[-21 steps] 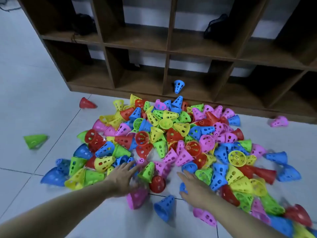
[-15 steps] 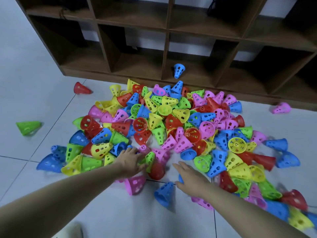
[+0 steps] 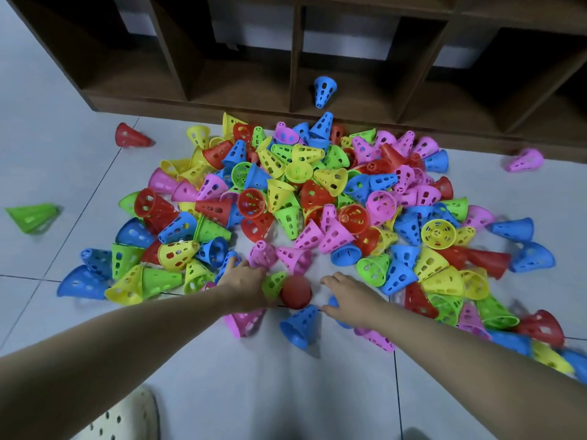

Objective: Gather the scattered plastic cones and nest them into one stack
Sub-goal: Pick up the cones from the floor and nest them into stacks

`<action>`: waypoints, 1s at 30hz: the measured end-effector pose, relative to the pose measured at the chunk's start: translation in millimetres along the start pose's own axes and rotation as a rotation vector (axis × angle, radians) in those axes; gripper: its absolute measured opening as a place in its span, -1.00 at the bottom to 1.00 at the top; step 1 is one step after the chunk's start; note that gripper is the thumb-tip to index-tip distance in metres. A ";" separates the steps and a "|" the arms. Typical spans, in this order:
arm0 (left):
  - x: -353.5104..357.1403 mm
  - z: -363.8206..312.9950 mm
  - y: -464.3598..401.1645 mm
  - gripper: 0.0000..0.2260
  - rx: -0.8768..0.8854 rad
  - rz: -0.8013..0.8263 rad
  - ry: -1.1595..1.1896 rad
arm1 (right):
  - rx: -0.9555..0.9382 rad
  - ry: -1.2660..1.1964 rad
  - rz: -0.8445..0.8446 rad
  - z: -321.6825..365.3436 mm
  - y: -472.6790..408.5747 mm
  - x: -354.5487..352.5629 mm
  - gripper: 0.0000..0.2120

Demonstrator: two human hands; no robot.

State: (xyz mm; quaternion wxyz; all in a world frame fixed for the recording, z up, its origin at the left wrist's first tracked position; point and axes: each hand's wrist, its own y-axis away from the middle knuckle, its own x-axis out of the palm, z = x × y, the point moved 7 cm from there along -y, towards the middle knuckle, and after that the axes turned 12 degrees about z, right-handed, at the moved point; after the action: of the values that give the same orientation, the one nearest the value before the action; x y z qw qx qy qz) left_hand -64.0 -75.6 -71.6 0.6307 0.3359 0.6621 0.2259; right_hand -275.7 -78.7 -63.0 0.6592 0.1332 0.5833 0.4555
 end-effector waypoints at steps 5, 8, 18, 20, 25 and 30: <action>-20.9 9.5 12.6 -0.29 0.048 -0.164 0.180 | 0.049 -0.042 0.032 -20.0 15.1 8.7 -0.45; -29.1 9.7 21.6 -0.32 0.157 -0.249 0.501 | 0.086 -0.044 0.011 -32.4 31.1 17.4 -0.51; -12.5 -71.5 42.0 -0.59 0.469 -0.210 0.574 | 0.216 -0.203 -0.140 -49.6 63.1 44.6 -0.64; -13.1 -84.2 37.9 -0.58 0.481 -0.240 0.485 | 0.259 -0.238 -0.180 -52.9 65.8 48.1 -0.69; -9.0 -107.4 23.4 -0.42 0.510 -0.265 0.335 | 0.377 -0.308 -0.137 -61.5 64.2 60.1 -0.63; 4.8 -127.0 5.4 -0.49 0.511 -0.230 0.094 | 0.518 -0.552 -0.148 -88.6 65.2 67.1 -0.42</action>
State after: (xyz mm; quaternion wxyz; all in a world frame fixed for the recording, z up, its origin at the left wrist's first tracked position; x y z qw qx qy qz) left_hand -188.3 -52.6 -58.0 0.5158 0.3957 0.7598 -0.0063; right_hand -390.0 -23.6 -85.5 0.7670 0.3704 0.4877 0.1916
